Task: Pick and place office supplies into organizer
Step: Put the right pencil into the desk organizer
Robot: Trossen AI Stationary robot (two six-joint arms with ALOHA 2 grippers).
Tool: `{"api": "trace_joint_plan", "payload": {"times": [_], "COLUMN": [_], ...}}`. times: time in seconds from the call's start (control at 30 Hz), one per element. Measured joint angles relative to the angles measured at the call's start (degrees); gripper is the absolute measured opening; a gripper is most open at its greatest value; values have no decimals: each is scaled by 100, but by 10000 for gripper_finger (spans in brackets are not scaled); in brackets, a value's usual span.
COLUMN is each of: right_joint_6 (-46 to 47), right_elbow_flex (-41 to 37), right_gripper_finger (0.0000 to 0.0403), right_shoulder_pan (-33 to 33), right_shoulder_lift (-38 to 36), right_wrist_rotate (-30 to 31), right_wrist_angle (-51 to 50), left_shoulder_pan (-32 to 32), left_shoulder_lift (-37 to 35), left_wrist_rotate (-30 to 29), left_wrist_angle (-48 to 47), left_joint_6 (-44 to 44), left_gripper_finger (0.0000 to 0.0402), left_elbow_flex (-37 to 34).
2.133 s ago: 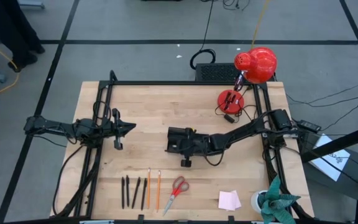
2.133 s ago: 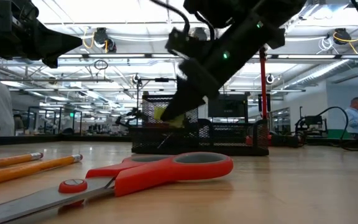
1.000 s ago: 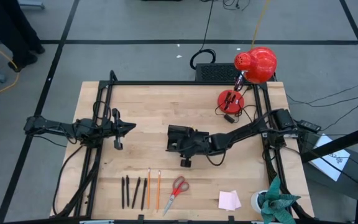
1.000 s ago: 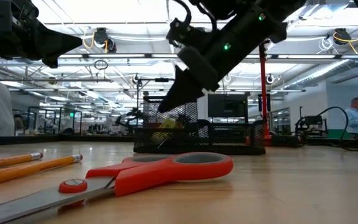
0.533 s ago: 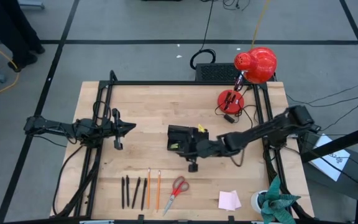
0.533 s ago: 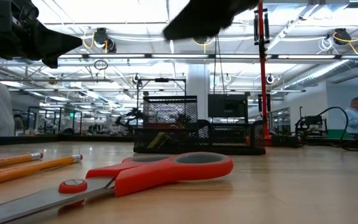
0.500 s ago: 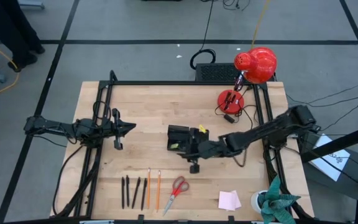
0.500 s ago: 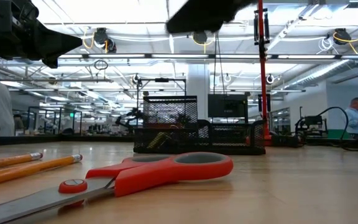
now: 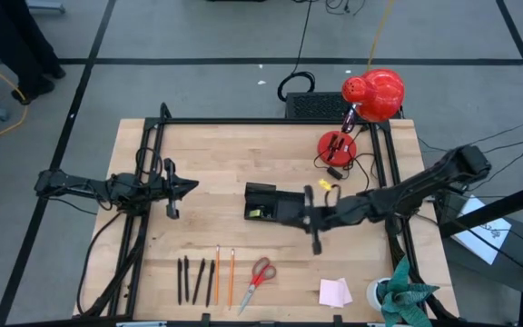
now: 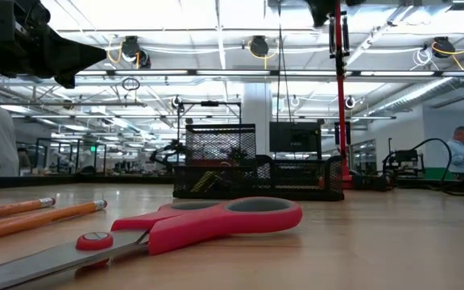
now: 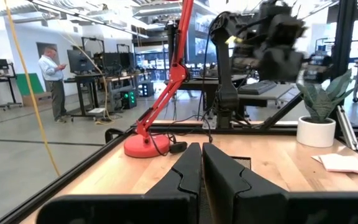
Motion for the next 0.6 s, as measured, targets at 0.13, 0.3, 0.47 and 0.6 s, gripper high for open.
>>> {"api": "trace_joint_plan", "payload": {"times": [0.13,0.3,0.47,0.6], "right_joint_6": [228,-26,30,11], "right_elbow_flex": [-630,-1375,-1957,-2138], "right_gripper_finger": [1,1,1,0], "right_shoulder_pan": [10,257,267,275], "right_shoulder_lift": [-363,-684,-1127,-1443], "right_wrist_rotate": [692,358,407,406], "right_wrist_angle": [95,1030,1560,1416], "left_shoulder_pan": [1,1,1,2], "left_shoulder_lift": [0,0,0,0], "left_wrist_rotate": [0,0,-1,-108], "left_wrist_angle": [-4,-43,-134,-140], "left_joint_6": [0,2,2,4], "left_gripper_finger": [24,24,24,24], "left_elbow_flex": [0,0,0,0]}}
